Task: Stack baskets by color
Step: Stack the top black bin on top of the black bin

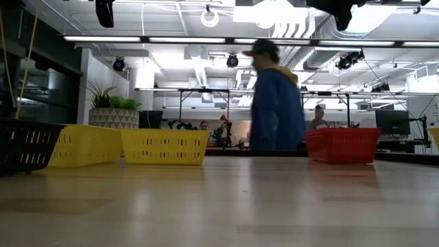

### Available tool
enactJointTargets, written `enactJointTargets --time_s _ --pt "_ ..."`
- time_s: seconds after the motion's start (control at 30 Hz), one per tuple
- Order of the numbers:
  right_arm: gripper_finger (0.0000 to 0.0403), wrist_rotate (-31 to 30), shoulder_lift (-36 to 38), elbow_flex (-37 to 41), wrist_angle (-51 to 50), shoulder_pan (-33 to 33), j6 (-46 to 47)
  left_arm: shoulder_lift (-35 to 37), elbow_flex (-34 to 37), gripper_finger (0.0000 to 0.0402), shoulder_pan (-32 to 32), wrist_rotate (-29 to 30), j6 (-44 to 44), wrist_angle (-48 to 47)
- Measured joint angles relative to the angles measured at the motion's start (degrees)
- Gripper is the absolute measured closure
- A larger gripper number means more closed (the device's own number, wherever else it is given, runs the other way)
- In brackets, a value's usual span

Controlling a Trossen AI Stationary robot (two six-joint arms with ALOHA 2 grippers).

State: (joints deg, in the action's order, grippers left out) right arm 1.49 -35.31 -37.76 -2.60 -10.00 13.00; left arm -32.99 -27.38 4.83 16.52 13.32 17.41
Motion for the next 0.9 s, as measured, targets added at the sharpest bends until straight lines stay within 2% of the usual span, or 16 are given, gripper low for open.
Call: enactJointTargets --time_s 0.27,0.33,0.43,0.57,0.67,0.8,0.9 --pt "0.0218 -0.19 0.02 0.00 0.54 -0.02 2.45 -0.63 -1.19 0.0400 -0.01 -0.79 0.56 -2.35" --pt "0.0218 -0.19 0.00 0.00 0.54 -0.01 2.57 -2.47 -4.77 0.0392 -0.06 -0.77 1.39 -9.02" --pt "0.0218 -0.20 0.02 0.00 0.55 -0.02 2.57 -7.17 -11.85 0.0364 -0.39 -2.31 0.77 -24.18" --pt "0.0218 -0.19 0.01 0.00 0.54 -0.02 4.01 -14.75 -21.09 0.0309 -1.90 -8.11 -0.03 -45.66" --pt "0.0218 -0.21 0.02 0.00 0.54 -0.02 4.66 -19.69 -25.06 0.0266 -3.78 -13.05 -0.94 -57.84" --pt "0.0218 -0.21 0.02 0.00 0.34 -0.02 4.56 -25.24 -25.73 0.0220 -8.19 -18.89 -0.10 -63.76" --pt "0.0218 -0.23 0.01 0.00 0.23 -0.02 4.54 -29.45 -25.73 0.0201 -12.87 -21.89 -0.04 -66.01"
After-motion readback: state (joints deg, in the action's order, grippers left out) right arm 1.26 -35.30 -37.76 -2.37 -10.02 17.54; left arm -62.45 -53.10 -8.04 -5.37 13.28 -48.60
